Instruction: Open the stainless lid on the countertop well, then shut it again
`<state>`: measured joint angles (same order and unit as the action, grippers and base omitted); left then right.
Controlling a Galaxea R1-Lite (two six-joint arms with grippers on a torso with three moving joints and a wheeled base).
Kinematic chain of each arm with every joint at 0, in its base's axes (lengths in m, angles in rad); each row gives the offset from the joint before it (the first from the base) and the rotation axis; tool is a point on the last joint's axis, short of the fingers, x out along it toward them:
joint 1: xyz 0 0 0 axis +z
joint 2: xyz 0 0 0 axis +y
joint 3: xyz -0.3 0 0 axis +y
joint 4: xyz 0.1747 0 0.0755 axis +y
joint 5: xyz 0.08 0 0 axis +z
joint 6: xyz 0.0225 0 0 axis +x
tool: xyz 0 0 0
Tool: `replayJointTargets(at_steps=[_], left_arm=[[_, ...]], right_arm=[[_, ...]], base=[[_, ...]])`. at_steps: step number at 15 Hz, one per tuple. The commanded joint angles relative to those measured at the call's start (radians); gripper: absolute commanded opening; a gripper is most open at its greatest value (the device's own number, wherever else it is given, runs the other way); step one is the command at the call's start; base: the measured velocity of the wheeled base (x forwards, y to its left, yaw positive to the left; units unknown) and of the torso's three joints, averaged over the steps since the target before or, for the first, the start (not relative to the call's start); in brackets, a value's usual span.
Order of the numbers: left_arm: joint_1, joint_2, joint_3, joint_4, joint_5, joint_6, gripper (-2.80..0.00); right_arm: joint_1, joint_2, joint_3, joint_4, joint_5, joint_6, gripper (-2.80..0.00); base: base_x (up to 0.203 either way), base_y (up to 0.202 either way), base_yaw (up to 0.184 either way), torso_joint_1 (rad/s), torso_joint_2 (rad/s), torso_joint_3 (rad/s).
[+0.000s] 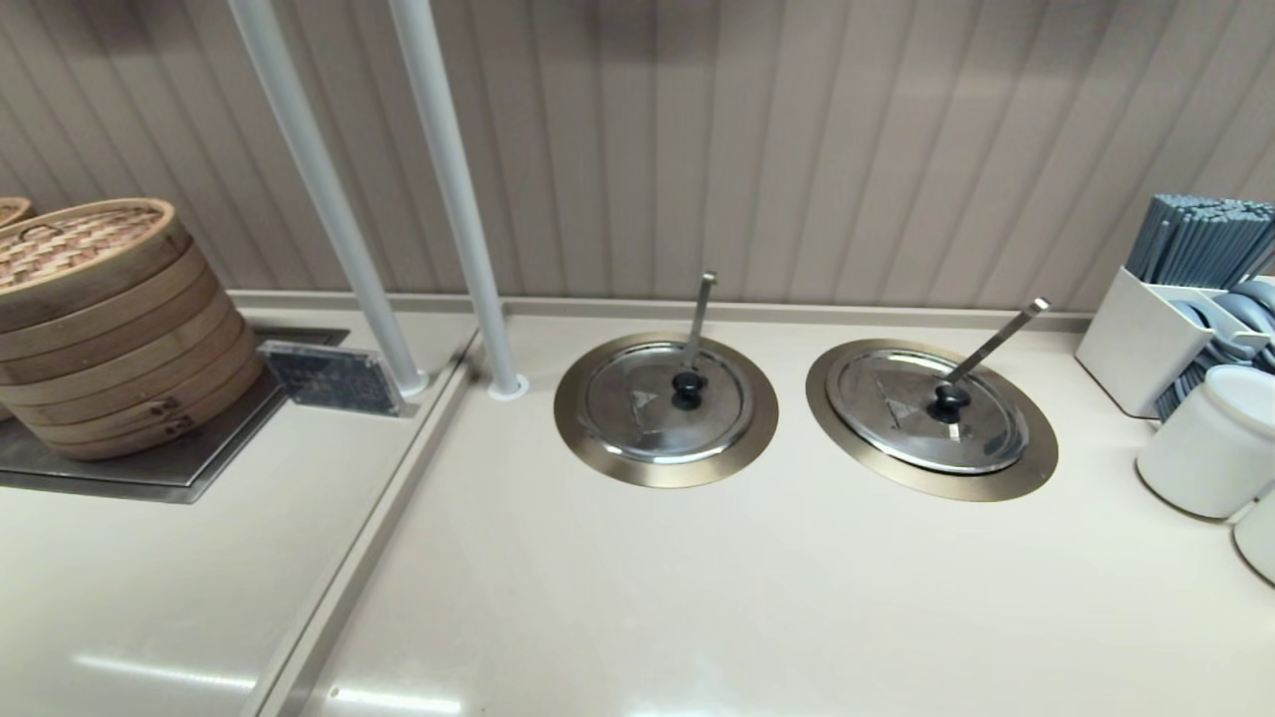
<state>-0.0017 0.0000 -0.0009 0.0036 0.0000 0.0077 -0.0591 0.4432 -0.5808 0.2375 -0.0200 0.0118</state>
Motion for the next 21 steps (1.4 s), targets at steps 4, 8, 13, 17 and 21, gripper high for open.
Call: replayJointTargets(at_steps=[4, 8, 13, 17, 21], left_arm=[[0.0, 0.0, 0.001, 0.0, 0.0, 0.0, -2.8], [0.0, 0.0, 0.0, -0.001, 0.0, 0.0, -2.8], [0.0, 0.0, 0.001, 0.001, 0.0, 0.0, -2.8], [0.0, 0.0, 0.001, 0.0, 0.0, 0.0, -2.8], [0.0, 0.0, 0.0, 0.0, 0.0, 0.0, -2.8]], right_arm=[[0.051, -0.246, 0.095, 0.016, 0.047, -0.019, -2.8], [0.067, -0.435, 0.241, 0.009, 0.123, -0.124, -2.8], [0.065, -0.443, 0.588, -0.239, 0.1, -0.227, -2.8], [0.065, -0.442, 0.581, -0.244, 0.072, -0.141, -2.8], [0.065, -0.442, 0.581, -0.244, 0.068, -0.124, -2.8]], base=[[0.0, 0.0, 0.0, 0.0, 0.0, 0.0], [0.0, 0.0, 0.0, 0.0, 0.0, 0.0], [0.0, 0.0, 0.0, 0.0, 0.0, 0.0], [0.0, 0.0, 0.0, 0.0, 0.0, 0.0], [0.0, 0.0, 0.0, 0.0, 0.0, 0.0]])
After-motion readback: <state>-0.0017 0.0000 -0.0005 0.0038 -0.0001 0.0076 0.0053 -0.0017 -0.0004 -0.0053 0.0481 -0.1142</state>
